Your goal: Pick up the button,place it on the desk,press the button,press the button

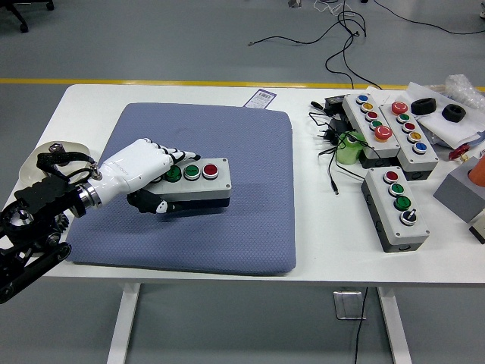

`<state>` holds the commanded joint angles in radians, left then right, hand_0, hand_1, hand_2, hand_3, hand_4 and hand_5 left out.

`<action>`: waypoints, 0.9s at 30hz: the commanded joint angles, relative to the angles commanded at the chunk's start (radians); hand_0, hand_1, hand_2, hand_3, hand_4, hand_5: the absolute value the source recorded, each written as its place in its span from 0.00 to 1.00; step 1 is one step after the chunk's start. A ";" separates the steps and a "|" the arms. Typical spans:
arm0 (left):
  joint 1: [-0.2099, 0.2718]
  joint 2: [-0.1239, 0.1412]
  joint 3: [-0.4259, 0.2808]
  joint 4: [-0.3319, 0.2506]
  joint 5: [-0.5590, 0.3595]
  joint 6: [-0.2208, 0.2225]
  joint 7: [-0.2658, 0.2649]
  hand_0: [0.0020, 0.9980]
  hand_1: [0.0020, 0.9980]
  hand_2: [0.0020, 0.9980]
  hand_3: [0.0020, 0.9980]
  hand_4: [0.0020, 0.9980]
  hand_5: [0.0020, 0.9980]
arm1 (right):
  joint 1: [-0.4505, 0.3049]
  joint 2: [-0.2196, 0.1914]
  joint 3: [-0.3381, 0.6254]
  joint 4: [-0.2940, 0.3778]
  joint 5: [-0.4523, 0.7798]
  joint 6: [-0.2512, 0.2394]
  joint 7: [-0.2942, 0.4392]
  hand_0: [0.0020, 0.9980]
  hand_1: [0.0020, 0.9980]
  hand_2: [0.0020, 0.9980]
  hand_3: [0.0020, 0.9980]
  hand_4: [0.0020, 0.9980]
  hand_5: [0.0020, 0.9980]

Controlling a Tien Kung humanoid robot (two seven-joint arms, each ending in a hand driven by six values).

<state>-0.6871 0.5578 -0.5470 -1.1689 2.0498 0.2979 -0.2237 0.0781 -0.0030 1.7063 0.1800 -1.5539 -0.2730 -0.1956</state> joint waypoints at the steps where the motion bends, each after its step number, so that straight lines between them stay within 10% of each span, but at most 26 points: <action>1: -0.003 0.007 0.011 -0.001 0.002 0.001 -0.003 0.03 0.00 0.00 0.38 0.90 0.35 | -0.001 0.000 0.000 0.000 -0.001 0.000 0.000 0.54 0.64 0.69 0.61 0.29 0.12; 14: 0.014 0.047 0.013 0.019 0.042 -0.017 0.031 0.04 0.00 0.00 0.39 0.90 0.38 | -0.006 -0.001 -0.004 0.000 0.005 -0.001 -0.002 0.54 0.64 0.69 0.61 0.28 0.12; 15: 0.018 0.049 0.006 0.013 0.052 -0.017 0.039 0.02 0.00 0.07 0.65 0.95 0.52 | -0.006 -0.001 -0.004 0.000 0.006 -0.001 -0.002 0.54 0.64 0.69 0.61 0.28 0.12; 20: 0.029 0.056 -0.019 -0.013 0.094 -0.037 0.060 0.02 0.00 0.07 0.65 0.95 0.52 | -0.007 -0.001 -0.007 0.000 0.008 -0.001 -0.002 0.54 0.64 0.69 0.61 0.28 0.12; 21: 0.029 0.056 -0.019 -0.016 0.100 -0.042 0.060 0.14 0.30 0.51 0.96 0.97 0.57 | -0.007 -0.001 -0.007 0.000 0.009 -0.001 -0.002 0.54 0.64 0.69 0.61 0.28 0.12; 26: 0.028 0.055 -0.017 -0.023 0.140 -0.061 0.055 0.14 0.30 0.51 0.96 0.97 0.57 | -0.007 0.000 -0.003 0.000 0.004 -0.001 -0.001 0.54 0.64 0.69 0.61 0.28 0.12; 27: 0.029 0.054 -0.018 -0.023 0.146 -0.062 0.055 0.85 0.90 1.00 1.00 0.98 0.52 | -0.006 0.000 -0.002 0.000 0.003 -0.001 -0.001 0.54 0.64 0.69 0.61 0.28 0.12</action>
<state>-0.6586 0.6120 -0.5649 -1.1919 2.1954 0.2355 -0.1683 0.0717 -0.0034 1.7041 0.1800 -1.5512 -0.2736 -0.1965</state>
